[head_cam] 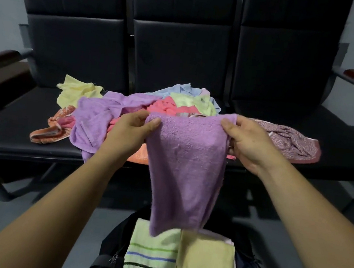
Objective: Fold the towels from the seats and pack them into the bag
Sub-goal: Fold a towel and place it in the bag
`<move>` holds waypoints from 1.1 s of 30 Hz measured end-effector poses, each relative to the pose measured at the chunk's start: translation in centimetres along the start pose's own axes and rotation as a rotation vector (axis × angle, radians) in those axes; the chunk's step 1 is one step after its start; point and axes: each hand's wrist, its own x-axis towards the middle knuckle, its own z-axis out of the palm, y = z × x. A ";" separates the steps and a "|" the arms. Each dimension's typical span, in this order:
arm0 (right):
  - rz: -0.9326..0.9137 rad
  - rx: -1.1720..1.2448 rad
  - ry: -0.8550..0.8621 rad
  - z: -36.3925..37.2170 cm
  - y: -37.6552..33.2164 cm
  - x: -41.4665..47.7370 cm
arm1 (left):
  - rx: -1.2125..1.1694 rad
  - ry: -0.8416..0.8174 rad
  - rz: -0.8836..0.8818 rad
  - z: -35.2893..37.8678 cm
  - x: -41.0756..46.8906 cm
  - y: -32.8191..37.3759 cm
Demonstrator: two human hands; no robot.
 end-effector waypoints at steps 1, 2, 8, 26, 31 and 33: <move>0.001 0.032 0.029 0.2 0.0 -0.1 | 0.048 0.020 0.000 0.0 0.0 -0.1; 0.020 0.117 0.039 0.4 -0.2 -0.1 | 0.070 0.036 -0.010 0.0 0.0 -0.1; 0.173 0.582 -0.209 -0.2 -1.3 -0.6 | -0.228 0.084 -0.145 0.6 0.1 0.4; 0.172 0.663 -0.171 0.7 -0.8 -0.4 | -0.264 0.042 -0.063 -0.8 -0.2 0.8; 0.062 0.335 -0.042 -0.1 -0.3 -0.2 | -0.006 0.087 0.089 -0.8 -0.5 0.8; 0.038 0.245 0.012 -0.4 -0.3 -0.3 | 0.001 0.128 0.097 -0.7 -0.6 0.9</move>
